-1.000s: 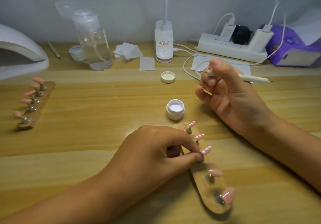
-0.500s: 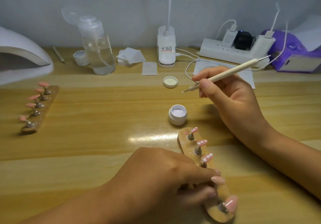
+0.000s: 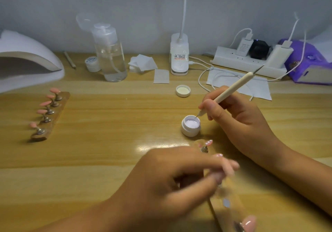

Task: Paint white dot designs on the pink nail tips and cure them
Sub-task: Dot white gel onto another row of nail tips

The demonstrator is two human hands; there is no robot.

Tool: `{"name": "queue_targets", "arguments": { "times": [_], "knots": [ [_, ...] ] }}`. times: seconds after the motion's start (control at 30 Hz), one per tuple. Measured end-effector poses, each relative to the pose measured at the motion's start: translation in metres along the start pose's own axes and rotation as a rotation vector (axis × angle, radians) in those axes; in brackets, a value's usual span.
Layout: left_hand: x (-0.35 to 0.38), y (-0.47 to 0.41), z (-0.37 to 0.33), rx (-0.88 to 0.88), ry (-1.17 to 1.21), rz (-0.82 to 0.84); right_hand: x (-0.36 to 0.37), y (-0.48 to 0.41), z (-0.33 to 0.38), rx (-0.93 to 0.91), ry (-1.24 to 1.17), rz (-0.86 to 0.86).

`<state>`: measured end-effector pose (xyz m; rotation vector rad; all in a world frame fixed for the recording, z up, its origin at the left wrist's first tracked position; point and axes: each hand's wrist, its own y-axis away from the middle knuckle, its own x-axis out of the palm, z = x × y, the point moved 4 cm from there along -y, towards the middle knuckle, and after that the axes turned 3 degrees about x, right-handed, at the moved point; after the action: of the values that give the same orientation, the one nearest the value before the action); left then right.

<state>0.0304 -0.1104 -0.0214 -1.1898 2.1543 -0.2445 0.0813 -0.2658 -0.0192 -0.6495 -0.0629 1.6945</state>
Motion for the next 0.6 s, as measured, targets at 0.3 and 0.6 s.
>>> {"name": "queue_targets", "arguments": {
  "times": [0.3,0.6],
  "knots": [
    [-0.016,0.002,0.026,-0.429,0.533,-0.333,0.003,0.0,0.0,0.017,0.107,0.055],
    [-0.015,0.002,0.023,-0.418,0.521,-0.312,0.003,0.001,0.001,0.042,0.073,0.049]
  ]
}}
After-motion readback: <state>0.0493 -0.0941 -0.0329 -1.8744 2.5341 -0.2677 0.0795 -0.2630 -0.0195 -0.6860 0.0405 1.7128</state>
